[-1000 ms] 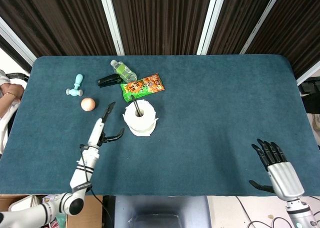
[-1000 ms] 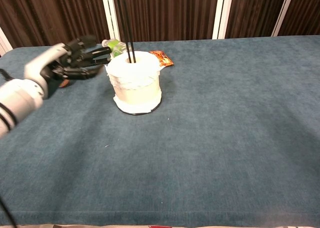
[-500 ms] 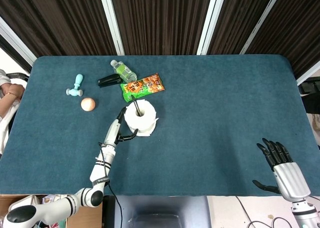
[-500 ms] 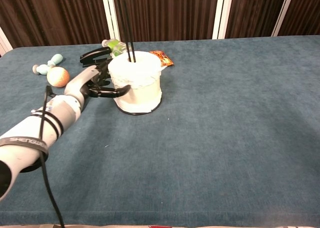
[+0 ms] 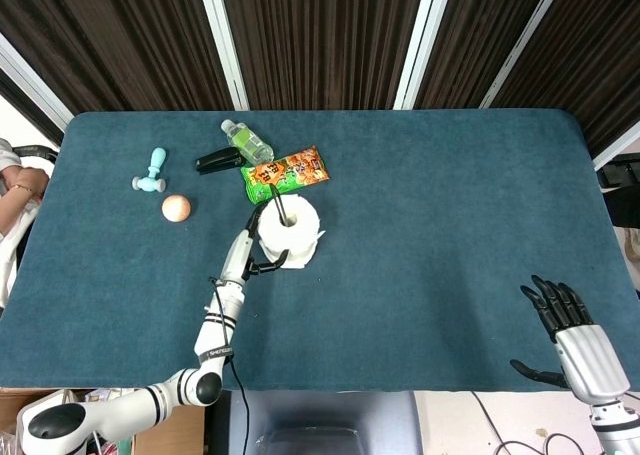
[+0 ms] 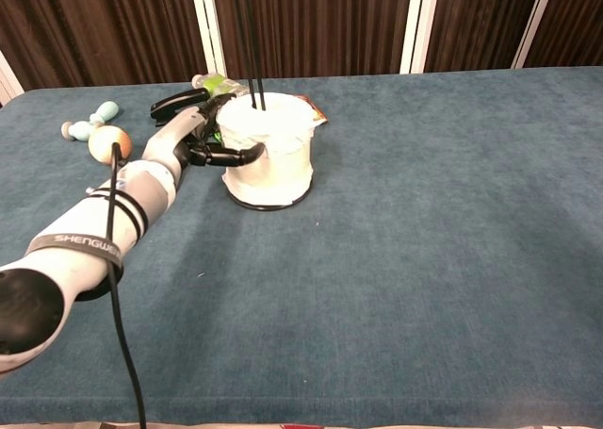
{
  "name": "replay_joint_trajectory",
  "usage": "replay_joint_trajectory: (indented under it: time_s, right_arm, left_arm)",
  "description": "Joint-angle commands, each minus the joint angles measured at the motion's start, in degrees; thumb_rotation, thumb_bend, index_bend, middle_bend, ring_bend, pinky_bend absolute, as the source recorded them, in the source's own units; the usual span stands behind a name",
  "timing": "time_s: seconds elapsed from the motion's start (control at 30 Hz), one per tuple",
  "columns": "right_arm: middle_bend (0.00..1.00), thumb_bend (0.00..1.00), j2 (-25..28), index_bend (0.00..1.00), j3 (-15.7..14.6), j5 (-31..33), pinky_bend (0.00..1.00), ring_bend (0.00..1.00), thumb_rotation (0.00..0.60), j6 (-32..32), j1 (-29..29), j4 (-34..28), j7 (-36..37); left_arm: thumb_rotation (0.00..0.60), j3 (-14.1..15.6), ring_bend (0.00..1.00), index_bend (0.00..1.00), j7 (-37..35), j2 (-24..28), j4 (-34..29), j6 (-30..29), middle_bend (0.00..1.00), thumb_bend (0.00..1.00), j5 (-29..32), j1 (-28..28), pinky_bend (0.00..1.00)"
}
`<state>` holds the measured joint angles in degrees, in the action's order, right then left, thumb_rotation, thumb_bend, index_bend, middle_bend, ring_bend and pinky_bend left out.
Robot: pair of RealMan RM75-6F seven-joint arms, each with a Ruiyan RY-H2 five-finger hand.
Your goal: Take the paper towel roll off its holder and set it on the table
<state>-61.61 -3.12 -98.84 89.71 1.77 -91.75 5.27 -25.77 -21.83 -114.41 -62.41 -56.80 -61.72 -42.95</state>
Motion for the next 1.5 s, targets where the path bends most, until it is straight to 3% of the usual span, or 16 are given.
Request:
replay_joint_trajectory:
  time_s: [0.03,0.1,0.17,0.23,0.33,0.43,0.63,0.77,1.03,1.2,1.27,1.37,1.5]
  right_arm:
    - [0.0,0.08,0.0,0.0,0.0,-0.1,0.0,0.0,0.6,0.1,0.0,0.1,0.1]
    - [0.0,0.08,0.1,0.0,0.0,-0.1,0.0,0.0,0.6,0.2,0.0,0.1,0.3]
    - [0.0,0.08,0.2,0.0,0.0,-0.2,0.0,0.0,0.6,0.3,-0.1,0.1,0.4]
    - [0.0,0.08,0.2,0.0,-0.1,-0.3,0.0,0.0,0.6,0.4,-0.1,0.1,0.5]
    - [0.0,0.08,0.2,0.0,-0.1,-0.4,0.0,0.0,0.6,0.6,-0.2,0.2,0.6]
    - [0.0,0.08,0.3,0.0,-0.1,-0.4,0.0,0.0,0.6,0.7,-0.2,0.2,0.7]
    - [0.0,0.08,0.2,0.0,-0.3,-0.7,0.0,0.0,0.6,0.7,-0.3,0.3,0.5]
    - [0.0,0.08,0.3,0.0,-0.4,-1.0,0.0,0.0,0.6,0.9,-0.4,0.2,0.2]
    - [0.0,0.08,0.5,0.0,-0.7,-1.7,0.0,0.0,0.6,2.0,-1.0,0.2,-0.1]
    - [0.0,0.08,0.7,0.0,-0.8,-2.0,0.0,0.0,0.6,2.6,-1.2,0.6,0.7]
    - [0.0,0.08,0.7,0.0,-0.9,-2.3,0.0,0.0,0.6,2.7,-1.2,0.7,0.6]
    - [0.0,0.08,0.6,0.0,-1.0,-2.7,0.0,0.0,0.6,3.0,-1.3,0.7,0.4]
    - [0.0,0.08,0.3,0.0,-1.0,-3.2,0.0,0.0,0.6,3.1,-1.3,0.6,0.0]
  left_arm:
    - [0.6,-1.2,0.25,0.0,1.6,-0.5,0.1,-0.2,0.0,0.37,1.6,-0.6,0.45]
    - [0.6,-1.8,0.4,0.06,2.5,-0.6,-0.2,-0.4,0.13,0.39,2.3,-0.8,0.59]
    - [0.6,-2.3,0.62,0.31,3.6,-0.6,-0.8,-0.8,0.43,0.45,3.3,-0.8,0.74]
    - [0.6,-2.6,0.76,0.52,3.9,-0.6,-1.4,-1.2,0.6,0.52,3.7,-0.7,0.85]
    - [0.6,-3.0,0.89,0.72,4.2,-0.6,-2.1,-2.1,0.76,0.68,3.8,-0.5,0.98]
    - [0.6,-3.3,0.96,0.81,3.8,-0.4,-3.2,-4.0,0.84,0.79,2.8,-0.1,1.0]
    - [0.6,-4.0,0.98,0.83,4.2,1.8,-9.1,-11.0,0.86,0.81,-2.4,0.7,1.0]
    - [0.6,-5.8,0.99,0.83,7.1,5.6,-17.9,-14.9,0.86,0.81,-5.3,1.0,1.0]
    - [0.6,-16.4,0.99,0.83,21.0,16.4,-39.8,-19.5,0.86,0.81,-2.8,0.1,1.0]
    - [0.6,-19.4,0.99,0.83,26.7,23.2,-48.8,-21.8,0.86,0.8,-1.5,2.0,1.0]
    - [0.6,-19.1,0.99,0.83,27.2,25.5,-50.6,-22.1,0.86,0.8,-0.9,3.7,1.0]
    - [0.6,-16.0,0.98,0.83,26.7,28.6,-50.8,-22.4,0.86,0.79,-0.6,7.4,1.0]
    - [0.6,-7.5,0.98,0.83,20.8,28.9,-44.9,-21.2,0.86,0.78,-2.7,11.7,1.0]
